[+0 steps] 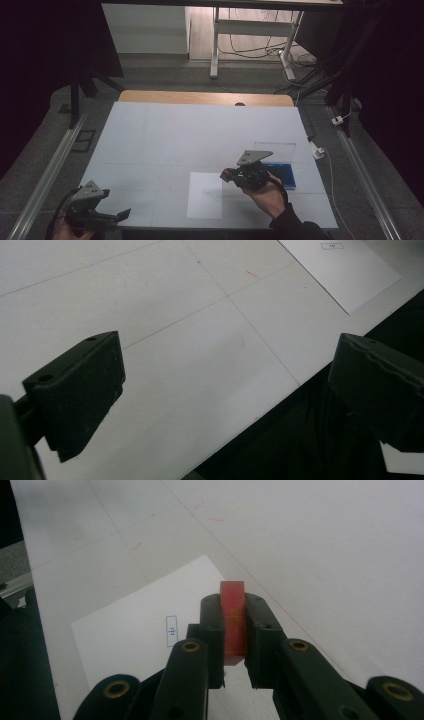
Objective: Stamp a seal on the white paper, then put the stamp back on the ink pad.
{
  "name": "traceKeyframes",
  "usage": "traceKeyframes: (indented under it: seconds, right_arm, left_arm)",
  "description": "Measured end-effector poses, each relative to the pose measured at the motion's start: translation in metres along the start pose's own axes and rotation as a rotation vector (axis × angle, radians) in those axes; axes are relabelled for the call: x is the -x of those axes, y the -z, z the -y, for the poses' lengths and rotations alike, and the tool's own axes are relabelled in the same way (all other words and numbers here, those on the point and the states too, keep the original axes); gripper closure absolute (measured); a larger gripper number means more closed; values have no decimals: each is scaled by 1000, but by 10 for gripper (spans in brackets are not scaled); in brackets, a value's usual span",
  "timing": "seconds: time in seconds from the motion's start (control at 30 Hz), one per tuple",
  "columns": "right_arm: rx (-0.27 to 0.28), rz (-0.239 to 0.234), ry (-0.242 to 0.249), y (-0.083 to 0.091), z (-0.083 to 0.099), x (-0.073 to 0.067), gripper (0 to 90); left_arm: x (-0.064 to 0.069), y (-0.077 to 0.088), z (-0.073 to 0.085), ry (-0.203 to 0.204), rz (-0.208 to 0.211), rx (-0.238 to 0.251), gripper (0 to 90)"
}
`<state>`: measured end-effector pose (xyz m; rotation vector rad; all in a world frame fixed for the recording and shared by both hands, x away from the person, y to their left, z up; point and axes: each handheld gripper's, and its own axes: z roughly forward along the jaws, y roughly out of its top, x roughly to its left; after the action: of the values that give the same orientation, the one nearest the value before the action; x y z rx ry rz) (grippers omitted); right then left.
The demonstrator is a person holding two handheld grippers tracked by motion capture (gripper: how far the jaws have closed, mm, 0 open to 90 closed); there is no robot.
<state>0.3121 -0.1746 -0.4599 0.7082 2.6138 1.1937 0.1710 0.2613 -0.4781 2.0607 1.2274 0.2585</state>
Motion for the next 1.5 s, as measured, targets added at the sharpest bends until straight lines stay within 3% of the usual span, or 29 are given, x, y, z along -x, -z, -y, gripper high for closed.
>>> traceKeyframes:
  seconds: [0.5, 1.5]
  right_arm:
    - [13, 61, -47, 19, 10, 20, 801]
    - [-4, 138, -110, 39, 26, 41, 800]
  left_arm:
    - [0, 0, 0, 0, 3, 0, 20]
    - [0, 0, 0, -2, 3, 0, 20]
